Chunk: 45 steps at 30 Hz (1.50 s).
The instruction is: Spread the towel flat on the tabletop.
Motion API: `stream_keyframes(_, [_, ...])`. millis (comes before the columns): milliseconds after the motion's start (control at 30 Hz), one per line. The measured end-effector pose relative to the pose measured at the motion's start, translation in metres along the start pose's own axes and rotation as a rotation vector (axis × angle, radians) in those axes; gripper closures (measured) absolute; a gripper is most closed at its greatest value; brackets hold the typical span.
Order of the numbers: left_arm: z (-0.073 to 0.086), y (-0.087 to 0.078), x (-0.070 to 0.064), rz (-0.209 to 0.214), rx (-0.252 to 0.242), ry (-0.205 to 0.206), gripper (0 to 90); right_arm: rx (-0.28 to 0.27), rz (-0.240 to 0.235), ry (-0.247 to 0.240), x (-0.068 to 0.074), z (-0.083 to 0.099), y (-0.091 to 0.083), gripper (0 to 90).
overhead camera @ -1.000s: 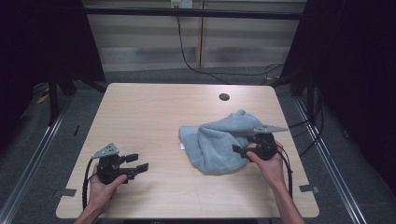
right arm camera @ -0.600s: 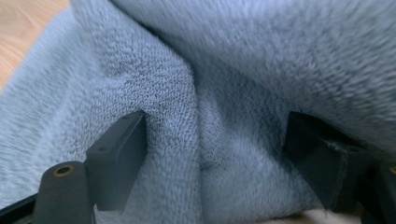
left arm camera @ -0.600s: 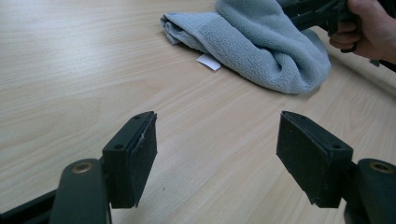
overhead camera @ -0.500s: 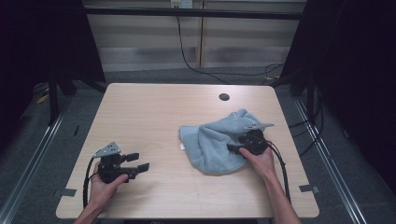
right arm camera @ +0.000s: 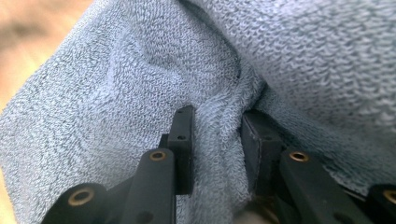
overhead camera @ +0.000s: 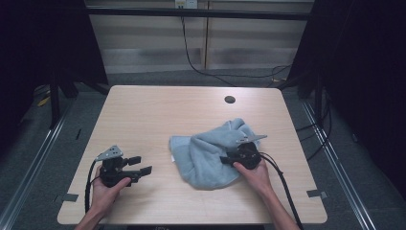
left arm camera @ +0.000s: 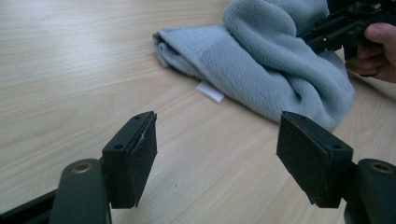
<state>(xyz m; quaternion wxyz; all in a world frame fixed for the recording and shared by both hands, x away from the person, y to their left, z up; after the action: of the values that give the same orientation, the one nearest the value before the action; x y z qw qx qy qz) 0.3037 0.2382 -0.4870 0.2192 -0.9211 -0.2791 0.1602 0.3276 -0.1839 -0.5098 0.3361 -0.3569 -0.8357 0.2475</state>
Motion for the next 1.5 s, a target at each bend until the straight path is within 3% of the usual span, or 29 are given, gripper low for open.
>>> stream_keyframes(333, [0.002,-0.001,0.004,-0.010,0.010,-0.008,28.9,0.015,-0.062,-0.065,0.053,0.009,0.022,67.4])
stream_keyframes(467, [0.003,-0.001,0.005,-0.013,0.015,-0.012,28.9,0.020,-0.066,-0.064,0.063,0.012,0.021,65.4])
stream_keyframes(500, [0.004,0.001,0.006,-0.011,0.023,-0.013,29.4,0.024,-0.066,-0.066,0.067,0.014,0.018,61.5])
stream_keyframes(600, [0.005,0.004,0.006,-0.011,0.037,-0.010,30.2,0.017,-0.066,-0.055,0.067,0.011,0.011,57.1])
stream_keyframes(767, [0.006,0.012,0.007,-0.002,0.065,-0.006,31.2,-0.076,-0.042,-0.047,0.058,-0.008,-0.029,48.1])
stream_keyframes(800, [0.006,0.012,0.007,-0.002,0.065,-0.006,31.7,-0.076,-0.042,-0.047,0.058,-0.008,-0.029,48.1])
stream_keyframes(833, [0.006,0.014,0.007,0.004,0.066,-0.010,32.4,-0.123,-0.028,-0.047,0.052,-0.017,-0.041,46.0])
stream_keyframes(900, [0.005,0.019,0.006,0.019,0.080,0.001,32.5,-0.161,-0.006,-0.032,0.047,-0.026,-0.047,40.4])
stream_keyframes(1033, [0.003,0.022,0.003,0.013,0.081,0.022,32.3,-0.167,0.024,-0.039,0.042,-0.035,-0.042,36.9])
stream_keyframes(1067, [0.004,0.023,0.003,0.009,0.085,0.025,32.5,-0.153,0.037,-0.049,0.038,-0.038,-0.032,34.7])
stream_keyframes(1167, [0.006,0.028,0.002,0.010,0.109,0.032,31.9,-0.125,0.026,-0.041,0.035,-0.038,-0.021,33.8])
stream_keyframes(1233, [0.006,0.032,0.000,0.009,0.117,0.040,33.6,-0.085,0.036,-0.042,0.035,-0.034,-0.011,40.5])
stream_keyframes(1267, [0.006,0.035,-0.002,-0.003,0.135,0.067,44.0,-0.059,0.033,-0.059,0.036,-0.028,-0.005,58.5])
stream_keyframes(1333, [0.006,0.035,-0.003,-0.004,0.133,0.082,60.2,-0.047,0.020,-0.075,0.039,-0.021,-0.004,73.0])
stream_keyframes(1400, [0.004,0.031,-0.003,0.008,0.113,0.082,77.0,-0.049,0.013,-0.079,0.041,-0.015,-0.007,80.9])
stream_keyframes(1500, [0.003,0.027,-0.001,0.030,0.085,0.063,84.8,-0.043,-0.005,-0.084,0.042,-0.009,-0.016,83.4])
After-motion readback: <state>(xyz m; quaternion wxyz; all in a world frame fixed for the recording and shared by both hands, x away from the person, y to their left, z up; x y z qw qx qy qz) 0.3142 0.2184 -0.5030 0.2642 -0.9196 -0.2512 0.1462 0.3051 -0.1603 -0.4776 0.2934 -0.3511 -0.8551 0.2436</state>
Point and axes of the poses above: each handheld gripper's, and its own axes: y roughly forward along the jaws, z roughly out of its underside, x roughly to its left, the point moved 1 cm from there along y, roughly forward along the jaws, and after that the axes turned 9 degrees about y, right-handed, at the moved point
